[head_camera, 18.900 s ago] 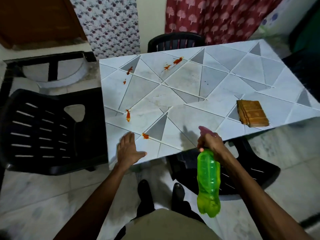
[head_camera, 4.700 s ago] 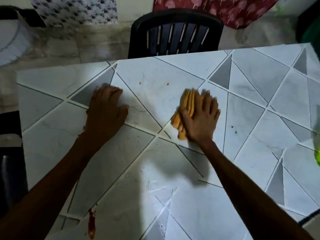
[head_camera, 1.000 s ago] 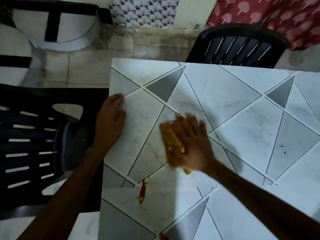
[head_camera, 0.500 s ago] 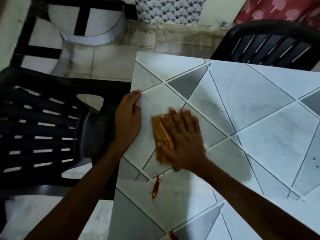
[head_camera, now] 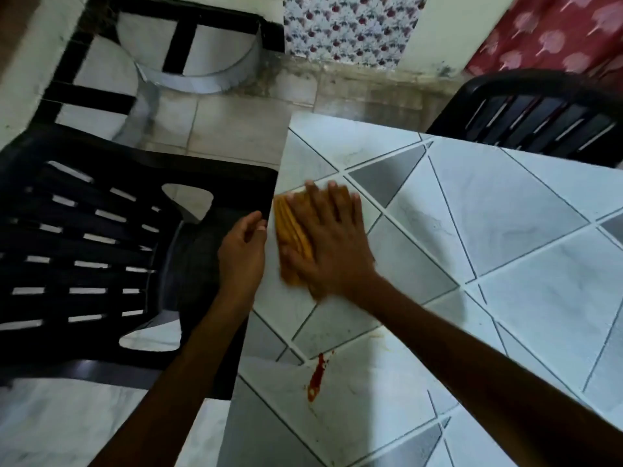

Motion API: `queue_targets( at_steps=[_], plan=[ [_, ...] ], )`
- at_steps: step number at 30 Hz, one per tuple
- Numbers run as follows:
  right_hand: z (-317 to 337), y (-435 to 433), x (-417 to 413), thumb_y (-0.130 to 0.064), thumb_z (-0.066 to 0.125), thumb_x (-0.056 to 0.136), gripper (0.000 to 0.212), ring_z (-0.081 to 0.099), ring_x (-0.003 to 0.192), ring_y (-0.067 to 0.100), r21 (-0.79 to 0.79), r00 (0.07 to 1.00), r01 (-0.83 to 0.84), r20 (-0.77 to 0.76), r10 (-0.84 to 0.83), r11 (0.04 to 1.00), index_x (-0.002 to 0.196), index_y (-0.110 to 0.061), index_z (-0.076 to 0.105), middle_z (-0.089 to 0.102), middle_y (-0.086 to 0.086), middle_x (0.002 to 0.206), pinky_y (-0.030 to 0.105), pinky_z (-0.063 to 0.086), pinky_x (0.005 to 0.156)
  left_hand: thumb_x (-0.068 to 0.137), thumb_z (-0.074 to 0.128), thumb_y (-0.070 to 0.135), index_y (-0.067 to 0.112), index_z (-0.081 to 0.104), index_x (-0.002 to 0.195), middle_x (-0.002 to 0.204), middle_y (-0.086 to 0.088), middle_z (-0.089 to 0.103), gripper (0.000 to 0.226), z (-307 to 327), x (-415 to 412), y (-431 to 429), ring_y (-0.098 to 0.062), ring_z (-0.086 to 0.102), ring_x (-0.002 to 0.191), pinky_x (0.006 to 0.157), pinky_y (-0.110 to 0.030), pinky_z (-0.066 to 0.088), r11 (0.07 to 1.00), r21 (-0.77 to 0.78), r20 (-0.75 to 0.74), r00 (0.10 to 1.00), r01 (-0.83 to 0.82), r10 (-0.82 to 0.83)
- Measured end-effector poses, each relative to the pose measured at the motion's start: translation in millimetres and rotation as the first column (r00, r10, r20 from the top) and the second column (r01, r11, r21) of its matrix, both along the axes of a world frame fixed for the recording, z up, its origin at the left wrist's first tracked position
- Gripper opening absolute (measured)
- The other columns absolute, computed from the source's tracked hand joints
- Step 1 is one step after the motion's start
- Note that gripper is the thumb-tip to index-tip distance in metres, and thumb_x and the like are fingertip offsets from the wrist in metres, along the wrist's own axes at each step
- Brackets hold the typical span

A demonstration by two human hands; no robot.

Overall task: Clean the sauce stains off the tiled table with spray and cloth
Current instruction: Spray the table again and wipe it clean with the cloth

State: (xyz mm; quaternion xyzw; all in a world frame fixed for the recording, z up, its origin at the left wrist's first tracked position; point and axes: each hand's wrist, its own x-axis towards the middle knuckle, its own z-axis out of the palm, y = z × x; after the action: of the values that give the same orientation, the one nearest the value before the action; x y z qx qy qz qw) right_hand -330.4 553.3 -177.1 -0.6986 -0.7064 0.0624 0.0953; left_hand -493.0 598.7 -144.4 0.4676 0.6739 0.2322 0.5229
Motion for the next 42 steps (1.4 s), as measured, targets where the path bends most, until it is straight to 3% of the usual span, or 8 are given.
queue_targets(
  at_steps=[3, 9, 16, 21, 25, 29, 33, 42],
  plan=[
    [-0.9, -15.4, 33.0, -0.075, 0.04, 0.089, 0.081, 0.012, 0.156, 0.031, -0.005, 0.997, -0.055, 0.049, 0.055, 0.998, 0.159, -0.036, 0.027, 0.02, 0.0, 0.169, 0.064, 0.011, 0.12, 0.072, 0.058, 0.051, 0.031, 0.07, 0.115, 0.115, 0.003, 0.071, 0.049, -2.3, -14.0, -2.5, -0.017, 0.068, 0.107, 0.097, -0.049, 0.053, 0.99, -0.136, 0.152, 0.987, -0.035, 0.056],
    [9.1, 153.9, 50.9, -0.077, 0.035, 0.088, 0.082, 0.023, 0.149, 0.043, -0.067, 0.894, 0.447, -0.006, -0.449, 0.892, 0.157, -0.033, 0.031, 0.03, 0.011, 0.164, 0.067, 0.007, 0.119, 0.093, 0.043, 0.048, 0.025, 0.069, 0.12, 0.118, -0.001, 0.07, 0.044, -3.8, -14.4, -13.5, -0.02, 0.066, 0.108, 0.098, -0.047, 0.052, 0.99, -0.141, 0.266, 0.964, 0.018, 0.02],
    [1.3, -5.1, -80.6, -0.071, 0.038, 0.094, 0.084, -0.004, 0.157, 0.037, -0.039, 0.971, 0.234, -0.048, -0.236, 0.971, 0.162, -0.031, 0.011, 0.002, 0.008, 0.171, 0.06, 0.001, 0.124, 0.106, 0.029, 0.043, 0.015, 0.046, 0.142, 0.122, -0.011, 0.064, 0.048, 1.1, -36.6, -14.1, -0.018, 0.064, 0.099, 0.075, -0.031, 0.051, 0.894, -0.413, 0.42, 0.835, -0.174, 0.356],
    [1.9, -61.5, -71.1, -0.075, 0.037, 0.092, 0.08, 0.003, 0.157, 0.031, -0.055, 0.992, 0.128, -0.005, -0.128, 0.99, 0.16, -0.036, 0.019, 0.008, 0.002, 0.171, 0.063, 0.005, 0.122, 0.106, 0.025, 0.045, 0.008, 0.049, 0.14, 0.127, -0.009, 0.062, 0.055, 5.8, -43.6, -26.5, -0.015, 0.062, 0.106, 0.09, -0.028, 0.049, 0.913, -0.396, 0.428, 0.861, -0.093, 0.274],
    [0.9, 48.2, -2.9, -0.078, 0.038, 0.087, 0.082, 0.024, 0.151, 0.039, -0.002, 0.932, 0.361, 0.017, -0.361, 0.932, 0.157, -0.036, 0.031, 0.026, 0.006, 0.167, 0.064, 0.01, 0.12, 0.107, 0.032, 0.034, 0.007, 0.054, 0.135, 0.125, -0.008, 0.064, 0.044, 4.3, -38.5, -22.3, -0.012, 0.063, 0.103, 0.082, -0.02, 0.05, 0.944, -0.328, 0.358, 0.919, -0.042, 0.166],
    [5.0, 73.1, -8.3, -0.088, 0.031, 0.081, 0.096, 0.016, 0.153, 0.04, -0.031, 0.882, 0.471, -0.004, -0.472, 0.881, 0.158, -0.03, 0.03, 0.024, 0.011, 0.167, 0.065, 0.003, 0.121, 0.103, 0.042, 0.015, 0.009, 0.058, 0.127, 0.115, -0.006, 0.066, 0.03, -1.2, -28.5, -22.9, -0.009, 0.064, 0.089, 0.069, -0.02, 0.05, 0.951, -0.297, 0.29, 0.94, -0.09, 0.179],
    [7.3, -48.8, -55.1, -0.092, 0.039, 0.078, 0.104, -0.002, 0.157, 0.035, -0.053, 0.971, 0.238, -0.001, -0.238, 0.97, 0.161, -0.032, 0.021, 0.009, 0.007, 0.171, 0.066, 0.001, 0.121, 0.101, 0.046, 0.022, 0.011, 0.059, 0.125, 0.114, -0.009, 0.068, 0.029, -8.6, -23.1, -18.8, -0.021, 0.067, 0.095, 0.078, -0.031, 0.056, 0.942, -0.295, 0.24, 0.941, -0.163, 0.238],
    [-2.2, -6.9, 20.4, -0.082, 0.042, 0.084, 0.085, 0.014, 0.155, 0.035, -0.008, 0.939, 0.342, -0.011, -0.342, 0.94, 0.156, -0.038, 0.032, 0.023, 0.003, 0.168, 0.062, 0.001, 0.122, 0.096, 0.054, 0.018, 0.007, 0.052, 0.133, 0.136, -0.011, 0.049, 0.038, -6.8, 19.6, -24.1, -0.023, 0.048, 0.125, 0.1, -0.018, 0.033, 0.867, 0.438, -0.264, 0.956, 0.237, -0.127]
  ],
)
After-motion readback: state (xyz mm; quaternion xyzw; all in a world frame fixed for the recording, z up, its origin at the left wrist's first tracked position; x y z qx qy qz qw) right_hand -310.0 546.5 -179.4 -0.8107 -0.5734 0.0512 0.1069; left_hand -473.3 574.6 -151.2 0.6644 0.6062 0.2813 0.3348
